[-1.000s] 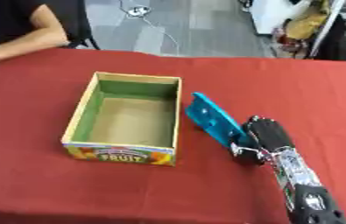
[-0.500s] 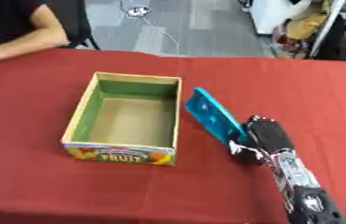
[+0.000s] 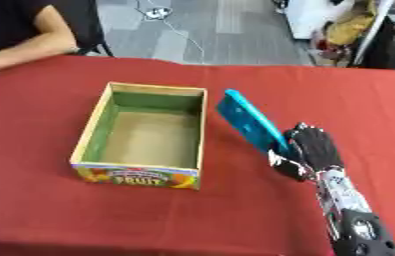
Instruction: Pick up objects on the table and place them in the box.
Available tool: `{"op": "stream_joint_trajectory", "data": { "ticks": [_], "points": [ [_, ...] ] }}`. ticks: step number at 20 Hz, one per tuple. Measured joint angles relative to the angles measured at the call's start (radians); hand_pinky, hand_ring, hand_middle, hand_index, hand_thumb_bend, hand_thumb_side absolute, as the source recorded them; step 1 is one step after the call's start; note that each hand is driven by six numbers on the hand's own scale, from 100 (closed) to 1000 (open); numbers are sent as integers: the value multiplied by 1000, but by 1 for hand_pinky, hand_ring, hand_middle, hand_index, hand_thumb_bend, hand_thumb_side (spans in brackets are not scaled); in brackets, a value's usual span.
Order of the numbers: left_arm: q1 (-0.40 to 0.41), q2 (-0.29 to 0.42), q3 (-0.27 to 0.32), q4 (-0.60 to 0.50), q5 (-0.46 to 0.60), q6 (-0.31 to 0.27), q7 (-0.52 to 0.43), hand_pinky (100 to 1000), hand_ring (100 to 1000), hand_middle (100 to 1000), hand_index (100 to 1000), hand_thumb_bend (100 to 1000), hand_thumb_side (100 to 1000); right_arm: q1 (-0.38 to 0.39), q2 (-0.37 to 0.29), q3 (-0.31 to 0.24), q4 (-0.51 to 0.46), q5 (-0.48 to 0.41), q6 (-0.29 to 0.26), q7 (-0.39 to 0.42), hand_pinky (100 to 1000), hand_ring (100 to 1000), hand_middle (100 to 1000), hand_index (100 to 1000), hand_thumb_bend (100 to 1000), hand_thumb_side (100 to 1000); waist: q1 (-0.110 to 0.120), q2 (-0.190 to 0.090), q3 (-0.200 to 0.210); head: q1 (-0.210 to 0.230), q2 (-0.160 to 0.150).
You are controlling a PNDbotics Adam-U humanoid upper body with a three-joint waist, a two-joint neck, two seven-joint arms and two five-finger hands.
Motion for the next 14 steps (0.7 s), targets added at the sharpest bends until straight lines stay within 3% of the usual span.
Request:
{"op": "stream_joint_trajectory", "data": {
  "ticks": [3,4,5,10,14],
  "points": [
    [0,0,0,0,0,0,0,501,672,776,768,100,952,0,-4,-26,-95,-49,31,-19,100,100,100,235,100,378,0,0,-4,0,0],
    [0,0,0,0,0,0,0,501,672,776,768,100,952,0,-4,-36,-128,-68,42,-29,100,100,100,235,100,502,0,0,-4,0,0],
    [0,0,0,0,0,0,0,501,672,776,768,100,951,0,-4,-44,-164,-86,55,-39,100,100,100,235,100,338,0,0,-4,0,0],
    [0,0,0,0,0,0,0,501,672,776,768,100,951,1,-4,-63,-295,-160,98,-96,100,100,100,234,100,291,1,0,-5,0,0],
    [0,0,0,0,0,0,0,501,672,776,768,100,951,1,-5,-63,-334,-187,109,-115,100,100,100,233,100,291,1,0,-5,0,0]
  ]
}}
